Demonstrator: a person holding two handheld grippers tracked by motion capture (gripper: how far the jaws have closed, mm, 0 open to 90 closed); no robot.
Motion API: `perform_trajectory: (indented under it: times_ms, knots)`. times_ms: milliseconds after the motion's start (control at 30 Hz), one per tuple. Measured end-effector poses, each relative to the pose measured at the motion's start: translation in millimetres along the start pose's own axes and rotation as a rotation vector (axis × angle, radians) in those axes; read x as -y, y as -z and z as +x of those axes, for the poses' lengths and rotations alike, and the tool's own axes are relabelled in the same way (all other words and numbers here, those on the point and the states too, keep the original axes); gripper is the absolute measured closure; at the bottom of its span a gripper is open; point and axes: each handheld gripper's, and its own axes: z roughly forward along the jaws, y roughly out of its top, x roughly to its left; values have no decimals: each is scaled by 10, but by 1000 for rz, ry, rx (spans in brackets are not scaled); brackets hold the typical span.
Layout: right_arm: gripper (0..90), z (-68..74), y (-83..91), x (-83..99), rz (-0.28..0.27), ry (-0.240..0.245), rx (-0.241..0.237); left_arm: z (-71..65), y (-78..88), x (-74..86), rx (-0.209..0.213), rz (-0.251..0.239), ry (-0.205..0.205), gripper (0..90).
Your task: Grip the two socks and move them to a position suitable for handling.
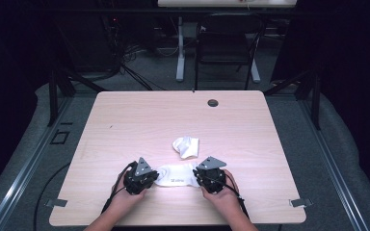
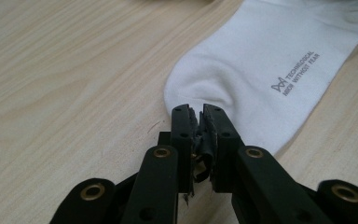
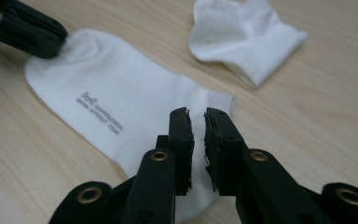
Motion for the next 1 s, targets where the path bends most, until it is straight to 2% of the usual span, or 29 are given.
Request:
perform_trajectory:
  times_ms: [100, 167, 200, 433, 533, 600, 667, 767, 867, 900, 1000]
  knots:
    - [821, -52, -84, 49, 56, -21, -1, 2, 0, 1, 2, -1, 3, 830]
    - [829, -70, -98, 77, 67, -26, 2, 4, 0, 3, 4, -3, 5, 830]
    - [834, -73, -111, 97, 68, -41, -3, 5, 0, 4, 5, -3, 6, 830]
    - [842, -98, -70, 135, 75, -59, -16, -13, 31, 19, 6, 9, -9, 829]
    - [844, -99, -31, 163, 83, -61, -34, -35, 59, 39, 12, 12, -9, 828]
    - [846, -82, -2, 186, 85, -82, -54, -56, 85, 52, 22, 21, -2, 827]
    - [847, -66, 24, 198, 95, -67, -54, -77, 104, 61, 30, 27, 2, 827]
    - [849, -22, 53, 187, 123, -74, -64, -99, 110, 63, 32, 30, 22, 827]
    - [855, 18, 67, 182, 136, -32, -51, -123, 125, 52, 27, 50, 8, 825]
    - [858, 33, 74, 186, 138, -32, -55, -138, 136, 58, 18, 51, -9, 825]
    - [864, 72, 109, 237, 120, -31, -68, -183, 162, 95, 2, 40, -27, 828]
